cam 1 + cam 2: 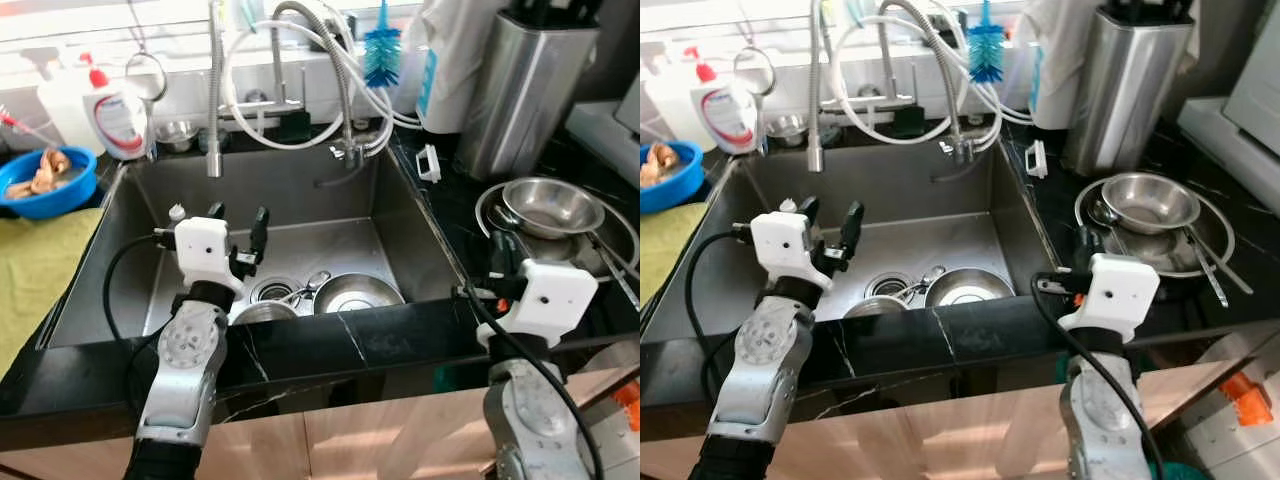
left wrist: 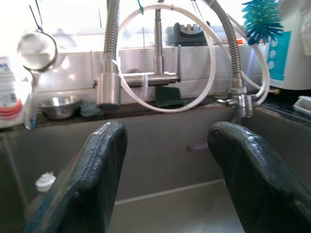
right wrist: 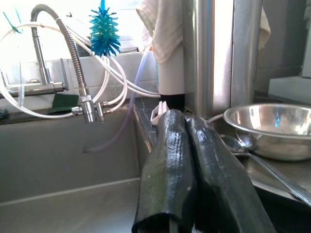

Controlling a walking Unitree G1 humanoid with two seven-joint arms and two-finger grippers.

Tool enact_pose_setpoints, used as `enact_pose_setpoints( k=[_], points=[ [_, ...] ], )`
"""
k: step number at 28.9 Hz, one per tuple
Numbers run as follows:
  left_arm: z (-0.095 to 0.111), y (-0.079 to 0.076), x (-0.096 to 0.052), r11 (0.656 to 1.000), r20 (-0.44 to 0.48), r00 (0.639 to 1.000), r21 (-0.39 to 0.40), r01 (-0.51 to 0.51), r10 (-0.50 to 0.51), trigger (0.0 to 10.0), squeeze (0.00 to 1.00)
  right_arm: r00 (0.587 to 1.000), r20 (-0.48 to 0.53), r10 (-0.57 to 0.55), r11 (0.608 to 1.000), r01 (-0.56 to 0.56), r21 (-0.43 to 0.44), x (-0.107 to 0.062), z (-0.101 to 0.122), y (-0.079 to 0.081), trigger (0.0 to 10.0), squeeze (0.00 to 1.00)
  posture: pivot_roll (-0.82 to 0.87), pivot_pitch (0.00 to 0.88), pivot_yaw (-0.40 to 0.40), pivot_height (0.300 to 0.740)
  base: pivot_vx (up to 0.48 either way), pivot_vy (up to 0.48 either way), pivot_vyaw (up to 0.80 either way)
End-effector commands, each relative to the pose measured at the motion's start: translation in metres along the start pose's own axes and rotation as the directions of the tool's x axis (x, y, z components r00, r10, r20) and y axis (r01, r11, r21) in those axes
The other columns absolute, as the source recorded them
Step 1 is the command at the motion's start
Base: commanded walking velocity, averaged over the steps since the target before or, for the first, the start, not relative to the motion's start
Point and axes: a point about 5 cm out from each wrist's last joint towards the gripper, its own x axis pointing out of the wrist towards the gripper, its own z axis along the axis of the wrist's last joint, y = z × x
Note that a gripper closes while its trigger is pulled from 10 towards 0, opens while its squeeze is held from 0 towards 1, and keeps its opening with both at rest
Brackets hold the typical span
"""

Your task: Kitchen organization

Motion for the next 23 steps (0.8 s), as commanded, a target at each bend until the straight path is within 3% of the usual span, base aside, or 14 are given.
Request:
enact_pose_setpoints(
  k=[1,14,22,23],
  points=[
    [0.003,-0.002,0.001,1.0,0.01,1.0,-0.011,0.003,-0.003,10.0,0.0,1.0,-0.003,-0.009,1.0,0.009,-0.009,-0.001,0.0,-0.003,10.0,0.0,-0.14,0.0,0.06,0.74,0.0,0.0,0.0],
    [0.002,-0.001,0.001,1.0,-0.003,1.0,-0.015,-0.003,0.003,10.0,0.0,1.0,-0.008,-0.01,1.0,0.009,-0.015,-0.003,-0.001,-0.003,10.0,0.0,-0.14,0.0,0.063,0.74,0.0,0.0,0.0],
    [-0.001,-0.001,0.001,1.0,-0.013,1.0,-0.015,-0.002,0.002,10.0,0.0,0.998,-0.023,-0.064,0.997,0.063,-0.053,-0.021,-0.003,-0.014,10.0,0.0,-0.14,0.0,0.065,0.74,0.0,0.0,0.0],
    [-0.002,-0.001,0.001,1.0,-0.017,1.0,-0.015,-0.001,0.001,10.0,0.0,0.997,-0.026,-0.075,0.996,0.074,-0.056,-0.026,-0.003,-0.018,10.0,1.0,-0.15,0.0,0.066,0.74,0.0,0.0,0.0]
  ],
)
